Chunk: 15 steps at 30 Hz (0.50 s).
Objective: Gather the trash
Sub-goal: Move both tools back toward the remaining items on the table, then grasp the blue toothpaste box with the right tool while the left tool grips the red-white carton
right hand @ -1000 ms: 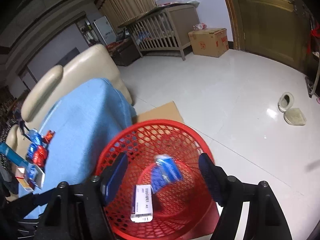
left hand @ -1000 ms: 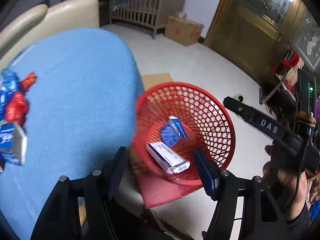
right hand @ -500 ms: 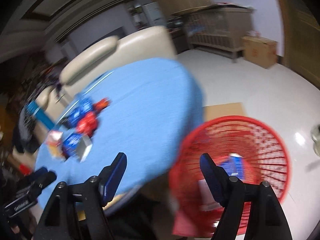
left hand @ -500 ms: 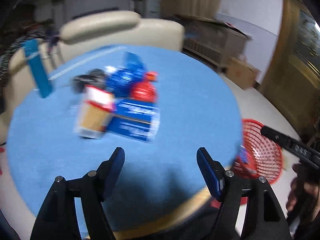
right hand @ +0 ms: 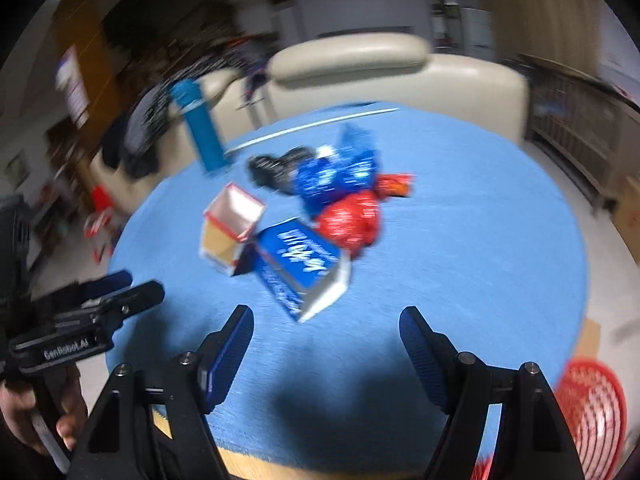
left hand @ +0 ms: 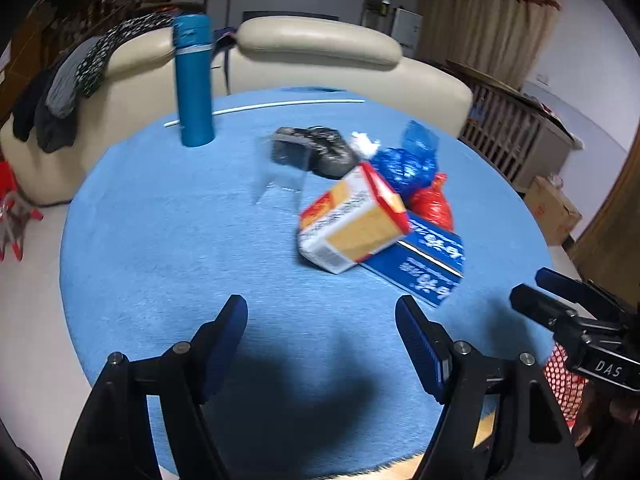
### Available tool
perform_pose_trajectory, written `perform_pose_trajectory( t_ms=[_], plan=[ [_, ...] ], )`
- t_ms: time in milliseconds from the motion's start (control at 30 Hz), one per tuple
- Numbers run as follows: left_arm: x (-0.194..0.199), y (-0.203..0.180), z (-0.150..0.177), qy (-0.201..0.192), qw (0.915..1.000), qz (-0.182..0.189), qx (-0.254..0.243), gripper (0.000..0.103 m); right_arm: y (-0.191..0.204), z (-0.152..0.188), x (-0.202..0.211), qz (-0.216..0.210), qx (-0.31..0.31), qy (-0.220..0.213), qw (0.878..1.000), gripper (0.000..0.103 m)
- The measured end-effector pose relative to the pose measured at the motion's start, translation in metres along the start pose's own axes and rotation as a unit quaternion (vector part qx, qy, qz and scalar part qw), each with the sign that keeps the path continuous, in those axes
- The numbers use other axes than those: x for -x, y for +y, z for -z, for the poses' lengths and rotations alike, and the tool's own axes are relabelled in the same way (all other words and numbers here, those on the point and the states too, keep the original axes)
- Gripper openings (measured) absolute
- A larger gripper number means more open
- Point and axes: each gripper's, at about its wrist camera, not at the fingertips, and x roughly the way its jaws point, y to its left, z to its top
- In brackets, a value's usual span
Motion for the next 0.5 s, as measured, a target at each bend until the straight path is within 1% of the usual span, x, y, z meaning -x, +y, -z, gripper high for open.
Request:
perform_pose_trajectory(
  t_ms=[167, 333, 500],
  plan=[
    [-0.008, 0.017, 0.002, 0.009, 0.9998, -0.003, 0.019, 0.077, 0.001, -0.018, -0.036, -0.014, 0.036, 0.040, 0.998, 0.078],
    [-0.017, 0.025, 0.005, 0.021, 0.9993, 0.000, 0.030, 0.077, 0.000, -0.039, -0.060, -0.022, 0.067, 0.058, 0.996, 0.078],
    [-0.022, 0.027, 0.006, 0.025, 0.9994, 0.004, 0.025, 0.077, 0.006, -0.053, -0.087, -0.051, 0.094, 0.083, 0.991, 0.078]
  ],
)
